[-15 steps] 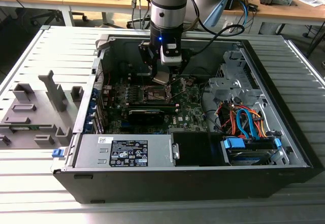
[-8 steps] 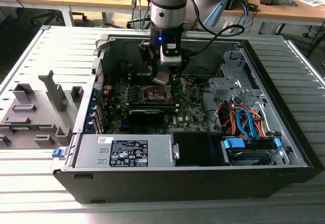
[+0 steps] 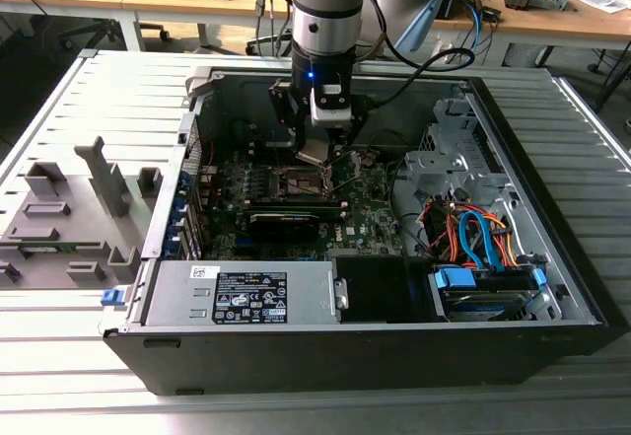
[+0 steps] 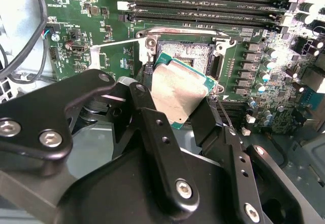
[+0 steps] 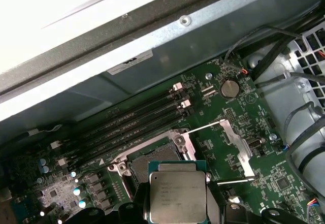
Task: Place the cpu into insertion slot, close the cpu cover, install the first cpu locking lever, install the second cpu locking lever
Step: 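Place the cpu into insertion slot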
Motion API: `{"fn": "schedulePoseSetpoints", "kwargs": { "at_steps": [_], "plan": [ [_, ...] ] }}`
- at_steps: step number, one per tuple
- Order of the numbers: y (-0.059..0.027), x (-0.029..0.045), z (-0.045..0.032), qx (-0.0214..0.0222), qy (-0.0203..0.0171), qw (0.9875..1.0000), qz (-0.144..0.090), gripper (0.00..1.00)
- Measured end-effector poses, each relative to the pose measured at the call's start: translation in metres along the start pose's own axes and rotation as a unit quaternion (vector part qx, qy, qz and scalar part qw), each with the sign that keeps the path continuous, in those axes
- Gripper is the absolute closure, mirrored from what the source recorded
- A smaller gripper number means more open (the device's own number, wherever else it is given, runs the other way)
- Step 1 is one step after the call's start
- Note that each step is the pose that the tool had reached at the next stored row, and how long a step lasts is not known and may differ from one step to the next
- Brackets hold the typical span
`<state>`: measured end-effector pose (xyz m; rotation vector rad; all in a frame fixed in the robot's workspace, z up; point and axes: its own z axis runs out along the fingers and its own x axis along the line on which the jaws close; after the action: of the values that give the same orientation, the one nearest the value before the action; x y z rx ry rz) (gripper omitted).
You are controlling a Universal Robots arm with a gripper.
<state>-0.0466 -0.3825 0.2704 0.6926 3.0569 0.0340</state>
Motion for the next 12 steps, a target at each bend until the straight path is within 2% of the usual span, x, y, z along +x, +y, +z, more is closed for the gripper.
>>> {"fn": "schedulePoseSetpoints", "kwargs": {
  "at_steps": [12],
  "plan": [
    [0.0000, 0.0000, 0.0000, 0.0026, -0.0014, 1.0000, 0.005, 0.46]
  ]
}}
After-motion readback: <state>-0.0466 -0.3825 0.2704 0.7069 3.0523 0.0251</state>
